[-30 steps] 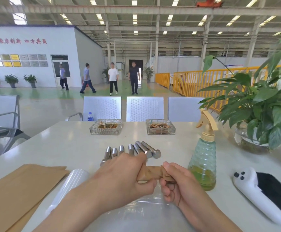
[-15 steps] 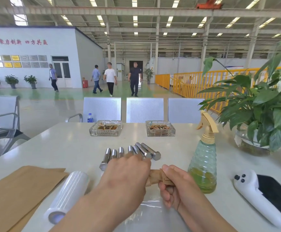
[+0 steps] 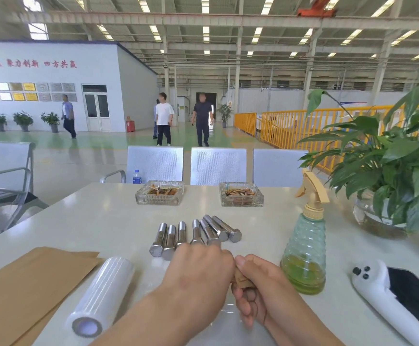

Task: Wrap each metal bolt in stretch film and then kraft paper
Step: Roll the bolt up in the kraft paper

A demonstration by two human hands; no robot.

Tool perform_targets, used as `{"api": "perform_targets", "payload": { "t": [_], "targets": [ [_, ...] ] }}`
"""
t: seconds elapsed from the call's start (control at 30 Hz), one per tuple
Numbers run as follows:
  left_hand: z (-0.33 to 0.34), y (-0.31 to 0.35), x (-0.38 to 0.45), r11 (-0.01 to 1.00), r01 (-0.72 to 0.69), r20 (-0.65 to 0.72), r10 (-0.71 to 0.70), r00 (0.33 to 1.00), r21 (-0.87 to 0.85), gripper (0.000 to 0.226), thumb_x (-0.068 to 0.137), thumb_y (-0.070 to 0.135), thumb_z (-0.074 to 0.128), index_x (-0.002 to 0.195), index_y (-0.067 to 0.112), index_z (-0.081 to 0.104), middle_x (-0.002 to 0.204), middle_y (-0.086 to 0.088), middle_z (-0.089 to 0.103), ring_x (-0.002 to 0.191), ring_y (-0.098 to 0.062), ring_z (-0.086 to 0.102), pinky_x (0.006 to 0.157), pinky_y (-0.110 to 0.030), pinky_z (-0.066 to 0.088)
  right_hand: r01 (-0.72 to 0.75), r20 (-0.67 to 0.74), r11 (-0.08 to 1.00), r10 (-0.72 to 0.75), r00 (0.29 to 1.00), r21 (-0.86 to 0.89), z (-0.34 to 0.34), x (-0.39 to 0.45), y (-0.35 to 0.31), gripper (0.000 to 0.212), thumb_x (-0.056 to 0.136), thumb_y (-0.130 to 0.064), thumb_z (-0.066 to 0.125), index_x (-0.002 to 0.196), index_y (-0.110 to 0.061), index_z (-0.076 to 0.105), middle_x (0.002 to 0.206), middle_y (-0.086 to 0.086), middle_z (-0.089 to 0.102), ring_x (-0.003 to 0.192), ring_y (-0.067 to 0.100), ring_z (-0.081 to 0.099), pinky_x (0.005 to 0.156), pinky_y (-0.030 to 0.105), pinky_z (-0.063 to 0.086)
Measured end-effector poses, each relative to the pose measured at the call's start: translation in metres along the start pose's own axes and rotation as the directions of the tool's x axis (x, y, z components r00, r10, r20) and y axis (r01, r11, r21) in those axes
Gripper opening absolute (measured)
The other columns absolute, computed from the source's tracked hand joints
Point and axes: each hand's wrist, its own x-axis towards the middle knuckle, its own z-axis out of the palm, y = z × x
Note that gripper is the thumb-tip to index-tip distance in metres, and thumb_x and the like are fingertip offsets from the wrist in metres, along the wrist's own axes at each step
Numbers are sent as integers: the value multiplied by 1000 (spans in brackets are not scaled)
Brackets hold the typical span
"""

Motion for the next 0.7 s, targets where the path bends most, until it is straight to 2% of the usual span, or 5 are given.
{"api": "perform_targets", "payload": {
  "t": [0.13,0.23,0.47,0.57,0.7],
  "targets": [
    [7,-1,-1,1000,5,-18,-5,1000,-30,16,95,30,54,85,31,41,90,6,58,96,-25,67,50,-31,12,16,6,998,-16,1000,-67,-1,1,2,34,88,-34,71,79,-6,53,65,21,56,40,24,50,35,26,43],
    [9,-6,-5,995,1,-77,-10,997,-104,18,92,43,50,84,30,40,88,3,61,91,-26,66,53,-35,19,67,-10,984,-70,998,-166,2,0,2,38,94,-38,71,77,-8,54,62,19,57,38,24,49,36,24,40],
    [6,-26,-14,846,-63,-10,68,998,-530,49,66,73,63,101,48,40,68,14,59,68,-7,54,60,-27,38,146,-52,924,-175,983,-354,7,-6,2,32,96,-42,63,74,-20,57,48,9,47,32,14,34,36,18,26],
    [7,-31,-18,794,-108,-64,87,994,-598,48,73,82,57,107,53,41,66,18,57,66,0,51,60,-24,35,143,-47,944,-164,985,-298,8,-6,0,27,96,-36,64,85,-13,55,48,8,48,31,12,35,35,18,27],
    [13,-35,-15,789,-187,-154,119,981,-585,33,88,72,52,110,50,42,66,22,56,63,1,49,62,-28,42,110,7,955,-113,994,-275,6,-4,-4,33,95,-46,68,111,-19,55,57,20,58,37,22,47,37,24,35]
  ]
}}
